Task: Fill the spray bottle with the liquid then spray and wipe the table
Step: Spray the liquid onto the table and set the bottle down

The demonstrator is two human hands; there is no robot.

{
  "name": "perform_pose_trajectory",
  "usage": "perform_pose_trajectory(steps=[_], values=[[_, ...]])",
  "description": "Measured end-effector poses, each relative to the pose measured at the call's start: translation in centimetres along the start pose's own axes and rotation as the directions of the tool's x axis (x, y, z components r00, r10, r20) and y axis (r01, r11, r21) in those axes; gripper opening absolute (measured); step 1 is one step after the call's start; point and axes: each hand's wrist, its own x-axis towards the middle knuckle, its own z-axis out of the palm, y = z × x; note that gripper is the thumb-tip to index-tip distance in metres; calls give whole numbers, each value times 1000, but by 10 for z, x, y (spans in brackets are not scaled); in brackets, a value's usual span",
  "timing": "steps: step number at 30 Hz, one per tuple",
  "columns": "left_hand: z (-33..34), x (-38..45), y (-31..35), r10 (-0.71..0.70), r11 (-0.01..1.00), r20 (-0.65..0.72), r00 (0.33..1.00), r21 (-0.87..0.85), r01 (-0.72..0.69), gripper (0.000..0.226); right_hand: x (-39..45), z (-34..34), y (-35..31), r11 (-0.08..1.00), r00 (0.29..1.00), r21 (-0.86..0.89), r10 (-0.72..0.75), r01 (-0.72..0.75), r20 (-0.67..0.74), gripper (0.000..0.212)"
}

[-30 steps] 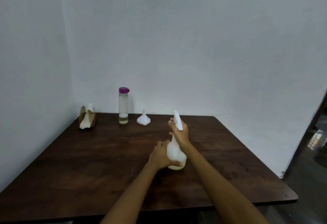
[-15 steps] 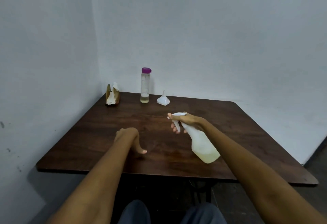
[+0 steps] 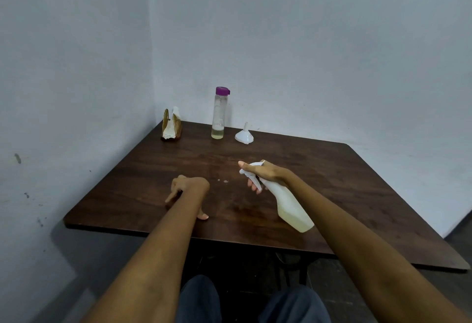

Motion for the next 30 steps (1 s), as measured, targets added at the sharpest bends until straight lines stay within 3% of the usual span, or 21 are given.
perform_pose_trajectory(steps=[5, 9, 14, 18, 24, 27, 30], values=[[1, -5, -1, 3, 1000, -18, 1000, -1, -3, 110, 1, 3, 4, 996, 989, -81, 33, -45, -143, 74], [3, -8, -6, 13, 999, -41, 999, -50, -15, 113, -12, -12, 6, 996, 997, 90, -21, 28, -77, 60], [5, -12, -8, 6, 997, -65, 998, -82, -11, 117, -47, -46, 29, 974, 978, 220, -5, 52, -209, 50], [5, -15, -8, 2, 995, -65, 998, -95, -8, 118, -58, -56, 54, 989, 979, 109, 115, -98, -169, 50], [3, -17, -2, -64, 997, -56, 996, -52, 61, 111, -55, -50, 77, 988, 974, 54, 150, -143, -167, 52], [3, -18, 2, -80, 997, -71, 994, -19, 79, 101, -52, -43, 77, 987, 954, 37, 163, -159, -252, 39], [4, -19, 3, -71, 997, -81, 994, 5, 71, 99, -51, -42, 74, 985, 942, 1, 165, -172, -294, 41]])
